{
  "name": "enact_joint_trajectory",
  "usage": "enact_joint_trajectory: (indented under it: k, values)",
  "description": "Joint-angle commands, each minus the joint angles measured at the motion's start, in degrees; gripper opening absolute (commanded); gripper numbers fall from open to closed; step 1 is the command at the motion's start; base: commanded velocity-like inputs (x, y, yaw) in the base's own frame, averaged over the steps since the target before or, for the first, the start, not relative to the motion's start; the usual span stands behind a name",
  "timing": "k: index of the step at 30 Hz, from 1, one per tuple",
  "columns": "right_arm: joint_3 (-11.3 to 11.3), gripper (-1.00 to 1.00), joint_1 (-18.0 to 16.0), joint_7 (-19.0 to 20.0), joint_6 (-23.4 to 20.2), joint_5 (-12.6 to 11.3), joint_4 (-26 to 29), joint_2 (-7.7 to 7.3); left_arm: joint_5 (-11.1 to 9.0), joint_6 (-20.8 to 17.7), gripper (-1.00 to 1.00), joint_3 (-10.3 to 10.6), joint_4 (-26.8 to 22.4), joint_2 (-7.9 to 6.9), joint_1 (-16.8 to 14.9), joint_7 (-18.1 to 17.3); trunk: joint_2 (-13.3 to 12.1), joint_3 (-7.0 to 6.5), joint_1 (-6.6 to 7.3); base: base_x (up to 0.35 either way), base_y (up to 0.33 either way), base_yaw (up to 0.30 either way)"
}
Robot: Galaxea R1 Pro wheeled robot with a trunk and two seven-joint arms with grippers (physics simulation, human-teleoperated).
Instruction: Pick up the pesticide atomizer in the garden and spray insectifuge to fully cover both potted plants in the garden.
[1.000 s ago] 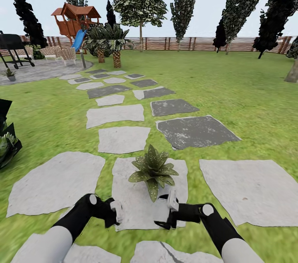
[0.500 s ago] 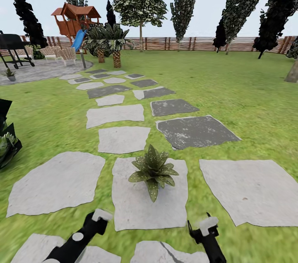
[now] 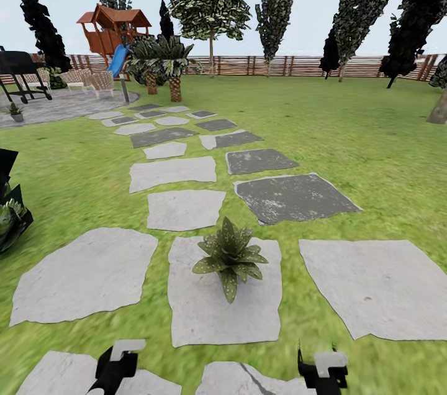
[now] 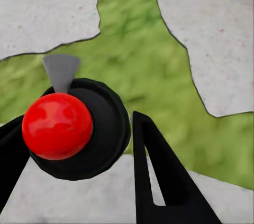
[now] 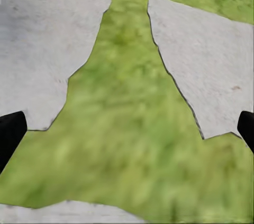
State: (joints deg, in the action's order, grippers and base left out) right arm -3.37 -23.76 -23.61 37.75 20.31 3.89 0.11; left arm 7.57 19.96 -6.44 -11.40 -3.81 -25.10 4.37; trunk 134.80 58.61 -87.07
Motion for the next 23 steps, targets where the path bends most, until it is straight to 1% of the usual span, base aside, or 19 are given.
enact_joint_trajectory:
  k: [1, 4, 8, 12, 23]
  values:
    - [-0.32, 1.0, -0.01, -0.3, 0.07, 0.61, -1.24, 0.04, 0.62, 0.24, -1.0, -0.33, 0.06, -0.06, 0.01, 0.26, 0.02, 0.04, 0.01, 0.0, 0.0, 0.0]
    - [-0.32, 1.0, 0.24, -0.3, -0.07, 0.61, -2.41, 0.05, 0.65, 0.26, -1.0, -0.29, 0.14, -0.29, 0.05, 0.36, 0.02, 0.04, 0.01, 0.0, 0.0, 0.0]
    - [-0.32, 1.0, 2.13, -0.3, -0.12, 0.61, -2.5, -0.01, 0.69, 0.26, -1.0, -0.32, 0.15, -0.38, 0.05, 0.37, 0.02, 0.04, 0.01, 0.0, 0.0, 0.0]
    - [-0.32, 1.0, 3.01, -0.3, -0.13, 0.61, -2.52, -0.02, 0.69, 0.26, -1.0, -0.31, 0.08, -0.47, 0.05, 0.38, 0.02, 0.04, 0.01, 0.0, 0.0, 0.0]
    - [-0.32, 1.0, 3.25, -0.3, -0.13, 0.61, -2.49, -0.02, 0.76, 0.26, -1.0, -0.16, -0.71, -0.49, 0.05, 0.36, 0.02, 0.04, 0.01, 0.0, 0.0, 0.0]
